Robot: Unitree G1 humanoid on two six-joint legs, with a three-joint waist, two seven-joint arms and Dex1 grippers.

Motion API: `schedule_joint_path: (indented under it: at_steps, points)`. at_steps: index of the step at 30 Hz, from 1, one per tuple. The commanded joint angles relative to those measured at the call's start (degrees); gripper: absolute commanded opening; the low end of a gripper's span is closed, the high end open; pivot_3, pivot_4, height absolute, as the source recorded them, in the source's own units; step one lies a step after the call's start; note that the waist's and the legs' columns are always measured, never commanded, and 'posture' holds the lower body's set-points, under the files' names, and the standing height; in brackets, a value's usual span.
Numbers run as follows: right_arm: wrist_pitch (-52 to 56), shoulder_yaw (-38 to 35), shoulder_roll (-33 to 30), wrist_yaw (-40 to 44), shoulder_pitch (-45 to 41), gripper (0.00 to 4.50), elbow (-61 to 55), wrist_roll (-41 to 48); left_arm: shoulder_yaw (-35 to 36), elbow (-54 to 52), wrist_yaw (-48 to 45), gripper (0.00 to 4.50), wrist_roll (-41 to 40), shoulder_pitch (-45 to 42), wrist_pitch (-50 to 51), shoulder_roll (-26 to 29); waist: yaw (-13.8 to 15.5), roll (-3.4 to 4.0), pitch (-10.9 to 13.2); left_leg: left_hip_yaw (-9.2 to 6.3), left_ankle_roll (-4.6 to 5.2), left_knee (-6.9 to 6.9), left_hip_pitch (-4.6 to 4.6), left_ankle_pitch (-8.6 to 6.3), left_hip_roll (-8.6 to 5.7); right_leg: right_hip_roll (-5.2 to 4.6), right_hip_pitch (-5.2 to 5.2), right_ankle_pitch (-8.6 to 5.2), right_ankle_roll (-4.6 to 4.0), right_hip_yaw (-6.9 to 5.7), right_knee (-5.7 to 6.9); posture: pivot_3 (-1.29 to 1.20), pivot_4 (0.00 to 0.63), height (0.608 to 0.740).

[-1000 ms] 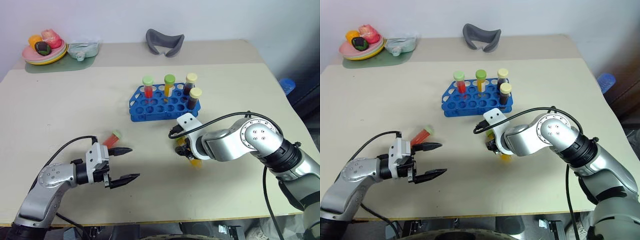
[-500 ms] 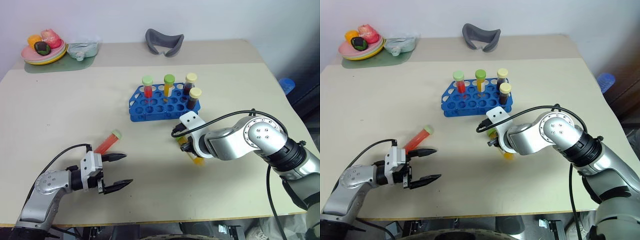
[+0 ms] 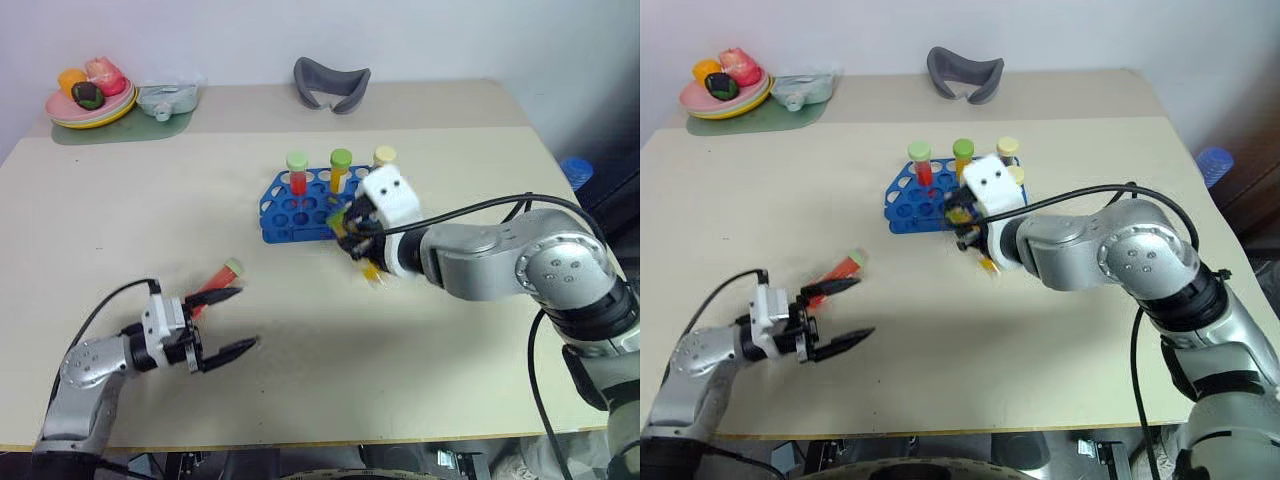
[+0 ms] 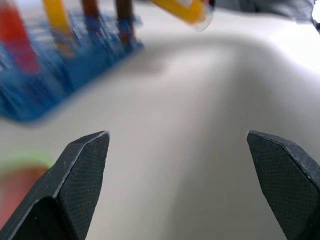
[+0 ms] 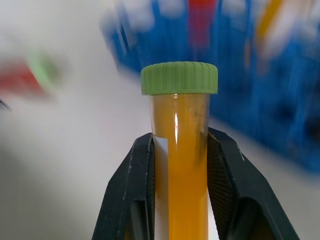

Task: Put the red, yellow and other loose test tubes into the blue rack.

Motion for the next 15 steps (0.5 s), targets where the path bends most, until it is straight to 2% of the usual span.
schedule_joint_path:
  at_steps: [1,4,8,11,15]
  points:
    - [-7.49,-2.99,2.2,8.6,1.53,0.95,-2.95,-14.36,3.18,-1.63,1.6,4.5,-2.87,-1.35,2.88,0.98,-0.09,0.0,0.0,0.01,0.0,-0.01,0.0,0.0,0.0,0.0,0.0,0.0,0.0,0.0,0.0,0.0,0.15,0.74]
    - [-19.14,-0.71,5.25,16.8,5.07,0.95,-2.28,-31.42,5.37,-1.23,5.9,4.5,-2.67,-5.66,5.73,1.48,-0.06,0.01,0.01,-0.02,0.0,0.01,0.01,0.01,0.0,0.05,-0.05,0.0,0.0,-0.01,0.09,0.0,0.15,0.74]
    - [-30.95,1.73,12.15,21.87,9.19,0.95,3.97,-47.57,5.11,-1.42,12.21,4.5,0.2,-10.11,6.9,-0.38,-0.16,-0.01,-0.01,-0.01,-0.01,0.06,0.02,0.02,-0.02,0.03,0.01,0.01,0.01,-0.02,0.07,0.0,0.15,0.74]
    - [-39.13,2.22,17.76,25.22,10.96,0.95,8.92,-56.6,4.06,-3.2,16.67,4.5,1.29,-11.31,8.62,-2.37,-0.26,0.0,0.0,0.0,-0.03,0.06,0.02,0.02,-0.02,0.03,0.0,0.01,0.02,-0.02,0.08,0.0,0.15,0.74]
    - [-49.8,1.07,25.03,28.84,12.7,0.95,17.02,-64.25,2.16,-8.86,24.07,4.5,2.46,-10.98,11.94,-6.49,-0.16,-0.01,-0.01,-0.01,-0.09,0.05,0.02,0.06,-0.02,0.02,-0.02,0.01,0.02,-0.01,0.12,0.0,0.15,0.74]
